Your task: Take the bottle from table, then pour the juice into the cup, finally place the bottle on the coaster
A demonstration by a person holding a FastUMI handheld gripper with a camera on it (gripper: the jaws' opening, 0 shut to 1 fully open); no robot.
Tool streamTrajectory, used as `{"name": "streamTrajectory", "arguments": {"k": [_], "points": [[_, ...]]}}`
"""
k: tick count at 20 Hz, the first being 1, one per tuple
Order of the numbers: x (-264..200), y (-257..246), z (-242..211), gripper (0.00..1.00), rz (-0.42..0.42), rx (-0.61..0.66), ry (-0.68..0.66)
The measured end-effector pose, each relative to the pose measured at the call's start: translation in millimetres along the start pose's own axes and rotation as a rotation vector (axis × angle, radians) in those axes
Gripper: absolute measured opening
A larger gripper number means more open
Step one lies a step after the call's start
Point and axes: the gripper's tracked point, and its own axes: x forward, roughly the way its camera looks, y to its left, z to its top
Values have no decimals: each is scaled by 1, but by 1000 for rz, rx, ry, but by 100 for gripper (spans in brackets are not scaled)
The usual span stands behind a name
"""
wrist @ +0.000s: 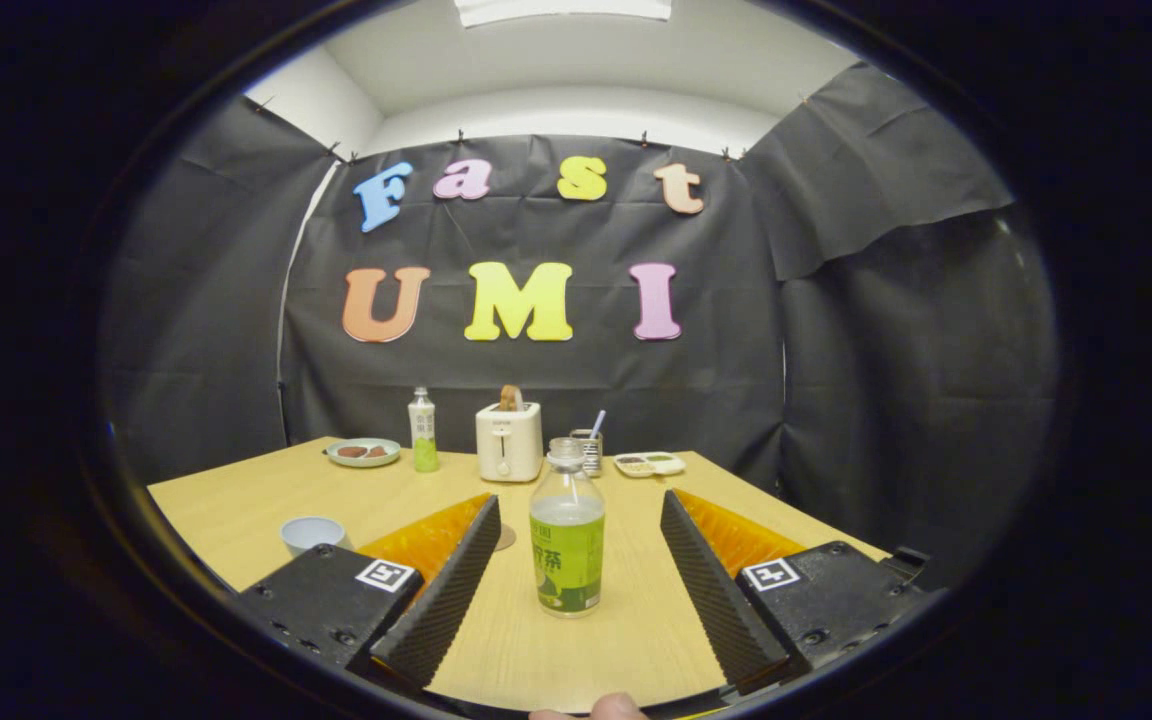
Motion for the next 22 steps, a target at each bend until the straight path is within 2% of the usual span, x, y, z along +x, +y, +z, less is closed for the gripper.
{"name": "streamTrajectory", "arguments": {"k": [7,11,15,22], "points": [[18,5,-18,100,11,-44,42],[28,5,-22,100,19,-24,41],[38,6,-23,100,6,-70,23],[66,9,-37,100,26,-43,49]]}}
